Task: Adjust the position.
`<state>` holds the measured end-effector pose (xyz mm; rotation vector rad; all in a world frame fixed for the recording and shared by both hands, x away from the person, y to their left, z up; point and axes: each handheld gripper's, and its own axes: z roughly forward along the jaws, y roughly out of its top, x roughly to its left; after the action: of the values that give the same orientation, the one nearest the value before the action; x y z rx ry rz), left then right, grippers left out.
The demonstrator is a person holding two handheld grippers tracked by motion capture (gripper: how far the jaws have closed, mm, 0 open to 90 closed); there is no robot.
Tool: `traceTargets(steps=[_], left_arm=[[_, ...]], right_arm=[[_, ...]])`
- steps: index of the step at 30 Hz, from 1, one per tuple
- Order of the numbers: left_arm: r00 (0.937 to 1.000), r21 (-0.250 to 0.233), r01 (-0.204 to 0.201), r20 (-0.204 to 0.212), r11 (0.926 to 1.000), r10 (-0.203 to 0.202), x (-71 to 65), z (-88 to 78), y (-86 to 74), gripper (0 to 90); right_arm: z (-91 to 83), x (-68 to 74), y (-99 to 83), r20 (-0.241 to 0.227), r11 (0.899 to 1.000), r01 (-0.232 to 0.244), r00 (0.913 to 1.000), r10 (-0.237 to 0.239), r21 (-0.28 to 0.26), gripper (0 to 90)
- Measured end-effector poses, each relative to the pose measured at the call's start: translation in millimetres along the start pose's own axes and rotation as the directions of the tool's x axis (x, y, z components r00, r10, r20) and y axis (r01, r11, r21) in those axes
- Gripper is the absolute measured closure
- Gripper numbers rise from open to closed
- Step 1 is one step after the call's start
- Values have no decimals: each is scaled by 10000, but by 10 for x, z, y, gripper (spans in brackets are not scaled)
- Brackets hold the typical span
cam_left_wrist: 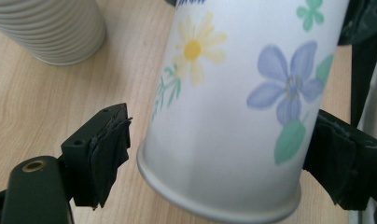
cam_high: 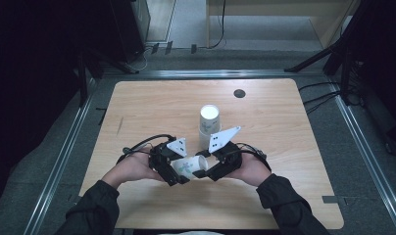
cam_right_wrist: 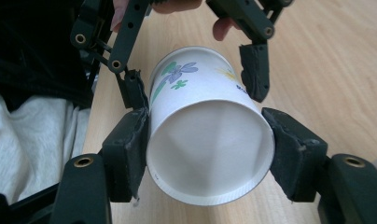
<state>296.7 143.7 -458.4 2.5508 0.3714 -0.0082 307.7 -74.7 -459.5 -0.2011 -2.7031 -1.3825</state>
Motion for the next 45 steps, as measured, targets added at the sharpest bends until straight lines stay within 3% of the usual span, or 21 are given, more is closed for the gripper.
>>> traceTargets(steps=[4,11,15,20,25,35,39,45], left_arm=[[9998,-613,208,6,9979,-208,13,-63,-28,127],[9982,-1879,600,103,9803,-592,8,-151,-69,125],[9970,-2544,766,291,9641,-715,-6,-177,-84,126],[9953,-3598,946,539,9282,-806,-37,-207,-98,128],[9938,-4128,1058,746,9047,-822,-43,-218,-108,130],[9939,-4517,959,921,8870,-606,-45,-263,-135,194],[9956,-4533,808,782,8877,-507,-62,-276,-135,217],[9962,-4259,749,715,9017,-490,-60,-274,-122,238]], right_arm=[[-82,-24,4,-62,9990,-207,9998,205,-389,351],[-237,-39,26,-197,9911,-395,9991,373,-1273,351],[-291,-42,36,-271,9867,-450,9988,413,-1562,350],[-348,-56,38,-537,9788,-603,9973,507,-1958,351],[-373,-66,44,-837,9709,-774,9947,598,-2268,350],[-370,-77,36,-1038,9682,-974,9918,750,-2304,350],[-367,-85,31,-1124,9669,-1009,9907,761,-2342,350],[-364,-67,35,-813,9711,-750,9950,578,-2267,306]])
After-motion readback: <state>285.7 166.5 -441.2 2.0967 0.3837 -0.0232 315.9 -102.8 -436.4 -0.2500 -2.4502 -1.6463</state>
